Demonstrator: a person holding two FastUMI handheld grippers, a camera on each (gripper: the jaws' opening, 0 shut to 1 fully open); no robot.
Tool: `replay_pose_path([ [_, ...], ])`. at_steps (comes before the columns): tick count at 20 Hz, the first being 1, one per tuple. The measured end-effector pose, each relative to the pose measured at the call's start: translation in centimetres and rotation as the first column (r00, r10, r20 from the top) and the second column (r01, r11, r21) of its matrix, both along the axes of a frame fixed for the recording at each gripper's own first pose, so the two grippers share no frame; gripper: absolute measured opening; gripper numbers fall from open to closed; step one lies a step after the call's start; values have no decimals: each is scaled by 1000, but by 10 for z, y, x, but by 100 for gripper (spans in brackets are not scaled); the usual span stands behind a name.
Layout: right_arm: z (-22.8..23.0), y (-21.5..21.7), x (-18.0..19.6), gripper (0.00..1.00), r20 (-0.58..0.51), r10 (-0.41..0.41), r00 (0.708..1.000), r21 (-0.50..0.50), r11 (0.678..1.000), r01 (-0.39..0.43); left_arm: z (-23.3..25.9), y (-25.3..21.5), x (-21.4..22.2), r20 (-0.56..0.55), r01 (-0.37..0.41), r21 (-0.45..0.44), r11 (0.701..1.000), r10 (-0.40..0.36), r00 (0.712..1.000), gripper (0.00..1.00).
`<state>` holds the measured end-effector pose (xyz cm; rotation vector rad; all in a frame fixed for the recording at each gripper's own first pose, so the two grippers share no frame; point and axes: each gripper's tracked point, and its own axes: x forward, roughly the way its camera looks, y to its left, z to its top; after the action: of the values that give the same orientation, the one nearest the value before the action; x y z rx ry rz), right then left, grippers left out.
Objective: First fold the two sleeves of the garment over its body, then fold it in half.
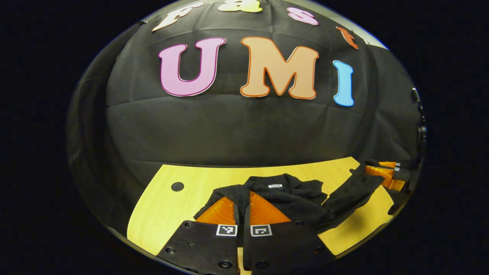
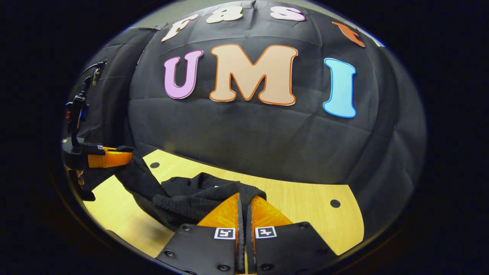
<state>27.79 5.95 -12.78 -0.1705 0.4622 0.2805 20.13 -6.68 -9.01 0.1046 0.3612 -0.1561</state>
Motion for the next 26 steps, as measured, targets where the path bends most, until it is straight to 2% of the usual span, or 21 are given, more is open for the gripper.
replay_pose_path([
  [3,-21,3,34,5,-26,-7,1000,-11,1000,7,-12,1,33,-14,-21,5,1000,21,1000,0],
  [9,-71,2,90,5,-103,-55,993,33,998,59,-65,3,81,-86,-50,46,998,54,995,0],
  [15,-114,6,121,5,-145,-53,988,2,999,54,-104,14,111,-135,-110,63,992,118,984,0],
  [19,-130,3,135,4,-168,-57,984,6,998,59,-122,13,126,-150,-107,85,991,119,982,0],
  [21,-136,2,136,8,-189,-56,980,16,998,60,-122,14,127,-146,-121,81,989,132,980,6],
  [22,-136,1,134,10,-189,-48,981,13,999,52,-123,14,131,-142,-122,72,990,131,981,22],
  [23,-140,-1,137,17,-185,-50,981,-3,999,51,-123,15,134,-135,-132,69,989,140,981,42],
  [26,-128,-5,133,79,-153,-36,988,-35,999,31,-114,26,129,-105,-182,83,980,191,976,100],
])
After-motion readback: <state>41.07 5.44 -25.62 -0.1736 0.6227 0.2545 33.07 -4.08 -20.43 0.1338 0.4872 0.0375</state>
